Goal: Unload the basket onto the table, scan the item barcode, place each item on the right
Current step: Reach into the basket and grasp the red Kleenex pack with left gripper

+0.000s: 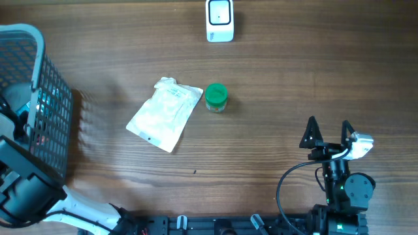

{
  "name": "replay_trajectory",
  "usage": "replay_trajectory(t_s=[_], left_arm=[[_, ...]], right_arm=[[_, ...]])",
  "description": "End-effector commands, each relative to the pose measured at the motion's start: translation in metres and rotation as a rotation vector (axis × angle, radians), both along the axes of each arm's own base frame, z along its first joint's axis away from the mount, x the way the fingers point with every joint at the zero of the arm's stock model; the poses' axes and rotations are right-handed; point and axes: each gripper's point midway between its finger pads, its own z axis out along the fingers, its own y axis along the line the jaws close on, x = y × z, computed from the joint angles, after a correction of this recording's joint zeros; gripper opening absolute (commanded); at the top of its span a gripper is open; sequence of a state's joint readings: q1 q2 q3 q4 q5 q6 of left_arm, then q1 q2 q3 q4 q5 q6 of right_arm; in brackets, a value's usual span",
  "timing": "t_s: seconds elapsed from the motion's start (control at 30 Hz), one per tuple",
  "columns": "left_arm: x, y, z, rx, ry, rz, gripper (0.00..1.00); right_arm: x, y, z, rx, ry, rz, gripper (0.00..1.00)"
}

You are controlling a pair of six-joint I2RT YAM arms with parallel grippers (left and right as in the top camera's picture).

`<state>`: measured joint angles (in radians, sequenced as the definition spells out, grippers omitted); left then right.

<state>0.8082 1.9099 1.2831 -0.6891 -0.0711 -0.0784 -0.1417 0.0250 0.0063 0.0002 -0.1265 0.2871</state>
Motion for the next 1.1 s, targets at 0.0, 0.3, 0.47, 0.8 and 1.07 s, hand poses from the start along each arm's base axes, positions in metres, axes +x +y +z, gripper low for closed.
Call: replay_trajectory(t_s=[0.0,0.3,0.47,0.8,1.07], left_arm=[[-0.005,-0.002,-0.021,-0.024,0.042,-0.018,1.00],[-0.009,-0.006,-0.027,-0.049,0.065,-0.018,0.74],[-0.009,-0.007,-0.022,-0.045,0.060,-0.014,0.72],[-0.001,0.002,0.105,0.192,-0.163,-0.012,0.72],[0.005,-0.050,0.266,0.352,-0.649,-0.075,0.72]], right_arm=[[0.000,-0.001,0.002,0.003,-0.008,-0.008,1.00],[0.000,-0.001,0.002,0.003,-0.008,-0.008,1.00],[0.000,-0.001,0.002,0.003,-0.008,-0.008,1.00],[0.000,-0.001,0.002,0.003,-0.008,-0.008,1.00],[0.000,-0.001,0.002,0.003,-0.008,-0.008,1.00]])
